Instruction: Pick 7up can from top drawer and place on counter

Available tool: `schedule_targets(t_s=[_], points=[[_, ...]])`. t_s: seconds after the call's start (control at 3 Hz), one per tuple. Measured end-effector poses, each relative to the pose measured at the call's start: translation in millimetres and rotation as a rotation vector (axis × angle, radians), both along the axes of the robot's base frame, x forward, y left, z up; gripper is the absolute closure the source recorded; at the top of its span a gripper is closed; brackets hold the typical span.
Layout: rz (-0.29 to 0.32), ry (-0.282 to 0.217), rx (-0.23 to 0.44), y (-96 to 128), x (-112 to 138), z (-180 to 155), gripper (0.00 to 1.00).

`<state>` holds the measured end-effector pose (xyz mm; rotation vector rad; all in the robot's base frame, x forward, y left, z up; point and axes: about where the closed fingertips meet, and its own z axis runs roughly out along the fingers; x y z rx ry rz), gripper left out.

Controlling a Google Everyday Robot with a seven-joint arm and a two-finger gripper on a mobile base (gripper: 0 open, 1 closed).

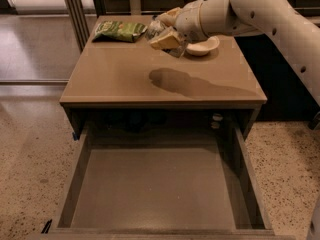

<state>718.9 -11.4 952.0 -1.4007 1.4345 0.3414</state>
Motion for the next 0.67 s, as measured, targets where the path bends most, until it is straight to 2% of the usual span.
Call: schedule_targets(t_s=[0.33, 0.67], points=[[0.000, 0.000, 0.000, 0.1, 0.0, -0.1, 0.00], [0.000, 0.000, 0.000, 0.1, 0.0, -0.1, 0.00]])
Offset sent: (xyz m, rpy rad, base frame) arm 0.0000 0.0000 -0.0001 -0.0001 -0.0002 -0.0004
